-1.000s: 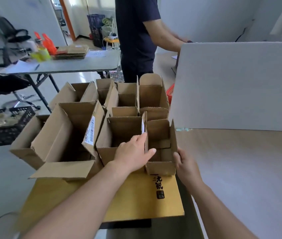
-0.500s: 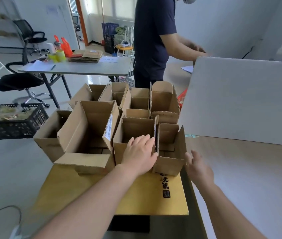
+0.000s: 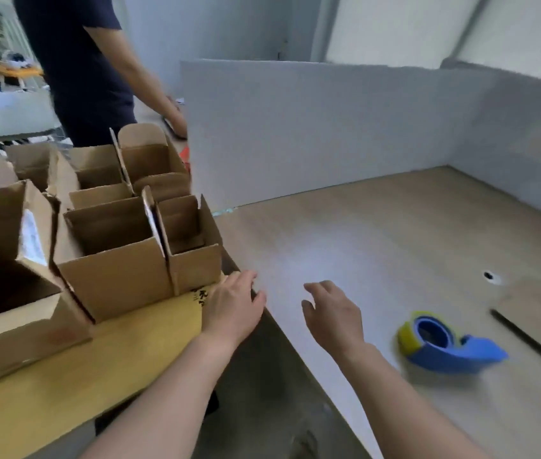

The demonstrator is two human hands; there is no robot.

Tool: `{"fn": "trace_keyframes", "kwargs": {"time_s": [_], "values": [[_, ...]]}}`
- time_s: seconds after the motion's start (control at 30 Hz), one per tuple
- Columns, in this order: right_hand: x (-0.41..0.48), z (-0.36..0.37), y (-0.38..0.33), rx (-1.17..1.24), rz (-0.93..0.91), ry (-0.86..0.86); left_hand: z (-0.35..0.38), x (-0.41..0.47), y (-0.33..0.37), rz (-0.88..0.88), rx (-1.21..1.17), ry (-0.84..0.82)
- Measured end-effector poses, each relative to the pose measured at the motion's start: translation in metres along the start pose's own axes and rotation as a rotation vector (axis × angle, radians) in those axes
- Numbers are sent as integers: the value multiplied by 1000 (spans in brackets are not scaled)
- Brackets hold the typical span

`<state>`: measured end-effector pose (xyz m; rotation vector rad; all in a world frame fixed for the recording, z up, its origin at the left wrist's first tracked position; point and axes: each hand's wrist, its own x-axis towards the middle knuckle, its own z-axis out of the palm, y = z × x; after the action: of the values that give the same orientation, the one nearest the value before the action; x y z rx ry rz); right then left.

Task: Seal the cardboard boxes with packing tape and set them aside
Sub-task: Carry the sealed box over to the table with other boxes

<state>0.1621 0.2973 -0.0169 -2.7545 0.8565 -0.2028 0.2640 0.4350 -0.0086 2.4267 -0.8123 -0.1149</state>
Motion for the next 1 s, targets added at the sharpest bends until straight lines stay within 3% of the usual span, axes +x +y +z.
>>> {"fn": "trace_keyframes", "kwargs": {"time_s": [0.2, 0.6, 0.8, 1.0], "values": [[-53, -24, 96, -31, 276, 75, 59, -7, 77, 262, -24, -201], [-140, -80, 266, -21, 697, 226, 173, -17, 265, 602, 36, -392], [-168, -90, 353, 10, 860, 208, 228, -13, 339, 685, 76, -519], [-187, -90, 441, 43, 1028, 144, 296, 11, 394, 642, 192, -636]]}}
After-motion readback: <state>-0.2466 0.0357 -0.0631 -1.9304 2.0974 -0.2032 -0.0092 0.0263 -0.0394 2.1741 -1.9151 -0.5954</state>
